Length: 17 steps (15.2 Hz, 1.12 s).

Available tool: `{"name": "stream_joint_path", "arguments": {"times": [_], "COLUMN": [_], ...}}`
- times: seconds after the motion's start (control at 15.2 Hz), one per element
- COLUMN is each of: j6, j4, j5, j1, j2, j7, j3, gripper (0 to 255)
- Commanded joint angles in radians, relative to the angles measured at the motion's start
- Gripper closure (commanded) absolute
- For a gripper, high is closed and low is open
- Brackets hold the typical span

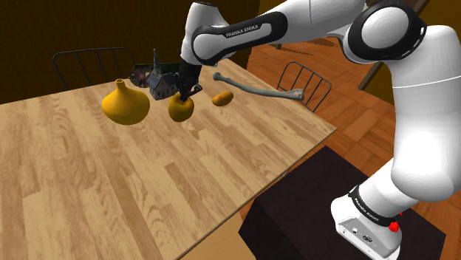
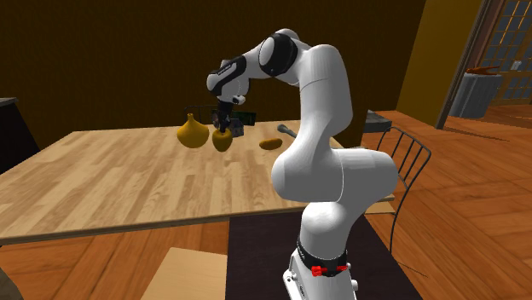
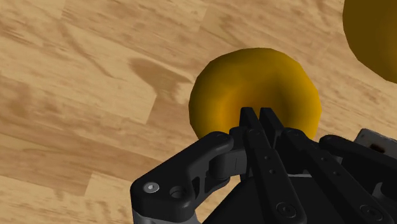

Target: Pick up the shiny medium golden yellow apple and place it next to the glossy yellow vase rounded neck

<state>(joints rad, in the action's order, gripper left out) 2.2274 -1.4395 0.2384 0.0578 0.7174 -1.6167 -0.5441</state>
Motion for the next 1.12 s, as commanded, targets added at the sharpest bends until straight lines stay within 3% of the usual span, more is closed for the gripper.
{"name": "stream_joint_path", "arguments": {"times": [0.0,0.46,0.53,0.86,1.06], "j6": [0.017,0.017,0.017,0.017,-0.042], "j4": [-0.009,-0.009,-0.009,-0.009,-0.011], "j5": [0.004,0.004,0.004,0.004,-0.022], "j1": [-0.001,-0.001,-0.001,-0.001,0.026], "j2": [0.007,0.008,0.008,0.008,-0.055], "j7": [-0.001,-0.001,-0.001,-0.001,0.012], "j3": [0.003,0.003,0.003,0.003,-0.018], "gripper": [255,255,0,0,0]}}
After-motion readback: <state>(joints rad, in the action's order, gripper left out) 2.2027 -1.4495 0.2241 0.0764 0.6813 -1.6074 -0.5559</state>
